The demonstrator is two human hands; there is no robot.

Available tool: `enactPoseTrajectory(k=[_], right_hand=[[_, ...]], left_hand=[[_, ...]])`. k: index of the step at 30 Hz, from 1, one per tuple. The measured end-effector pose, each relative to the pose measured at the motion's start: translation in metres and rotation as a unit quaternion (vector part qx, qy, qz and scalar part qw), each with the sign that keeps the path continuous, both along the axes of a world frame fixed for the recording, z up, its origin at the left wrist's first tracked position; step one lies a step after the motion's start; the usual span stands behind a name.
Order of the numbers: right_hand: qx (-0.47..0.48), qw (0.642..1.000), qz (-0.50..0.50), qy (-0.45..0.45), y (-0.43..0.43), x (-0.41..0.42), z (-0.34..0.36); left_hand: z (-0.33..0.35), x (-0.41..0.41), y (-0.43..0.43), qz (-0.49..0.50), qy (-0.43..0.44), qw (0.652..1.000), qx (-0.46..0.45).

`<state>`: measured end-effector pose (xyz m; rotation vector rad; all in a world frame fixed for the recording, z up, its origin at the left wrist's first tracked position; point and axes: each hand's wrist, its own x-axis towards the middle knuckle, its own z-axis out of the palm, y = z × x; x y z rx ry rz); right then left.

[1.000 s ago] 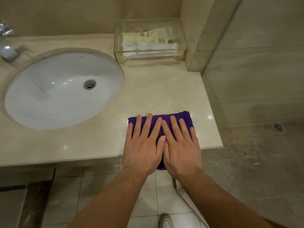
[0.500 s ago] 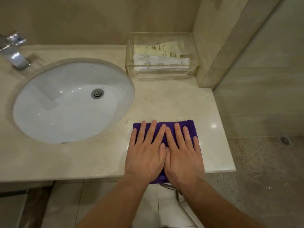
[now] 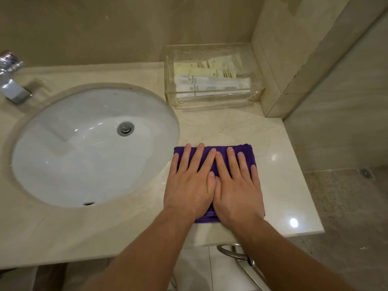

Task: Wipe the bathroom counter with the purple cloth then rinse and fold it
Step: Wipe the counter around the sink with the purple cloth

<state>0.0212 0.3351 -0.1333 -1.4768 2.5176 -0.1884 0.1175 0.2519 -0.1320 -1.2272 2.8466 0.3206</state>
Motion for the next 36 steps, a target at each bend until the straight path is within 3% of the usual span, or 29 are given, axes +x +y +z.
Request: enactPoseTrajectory(k=[36], right_hand=[[-0.005, 1.0, -0.029, -0.001, -0.127, -0.042, -0.002]], left_hand=[[-0.006, -0.046, -0.129, -0.001, 0.059, 0.998, -0.001]])
